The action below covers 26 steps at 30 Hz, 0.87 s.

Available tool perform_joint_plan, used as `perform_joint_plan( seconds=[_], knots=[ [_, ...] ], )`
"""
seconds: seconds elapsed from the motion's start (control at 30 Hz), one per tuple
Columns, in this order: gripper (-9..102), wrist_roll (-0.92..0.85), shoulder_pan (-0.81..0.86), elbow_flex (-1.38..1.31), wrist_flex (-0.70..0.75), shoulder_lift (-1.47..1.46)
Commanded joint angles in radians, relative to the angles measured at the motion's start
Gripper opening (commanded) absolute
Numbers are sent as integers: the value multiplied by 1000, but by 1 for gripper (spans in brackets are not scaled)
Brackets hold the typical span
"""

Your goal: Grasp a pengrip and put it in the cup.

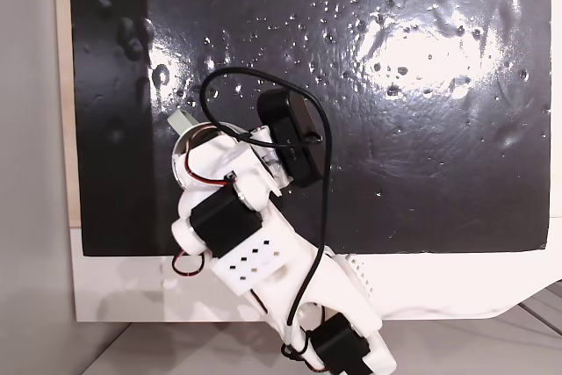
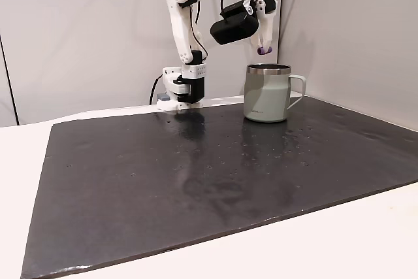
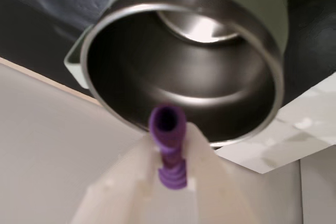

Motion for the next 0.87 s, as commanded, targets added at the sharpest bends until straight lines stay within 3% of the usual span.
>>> perform_joint_plan(
  seconds=[0.0,0.1,0.17,0.83],
  knots=[
    [4,-9,-3,-6,11,49],
    [23,-8,2,-6,11,49],
    [29,-6,2,-6,11,49],
    [30,-2,-12,0,6,55]
  ],
)
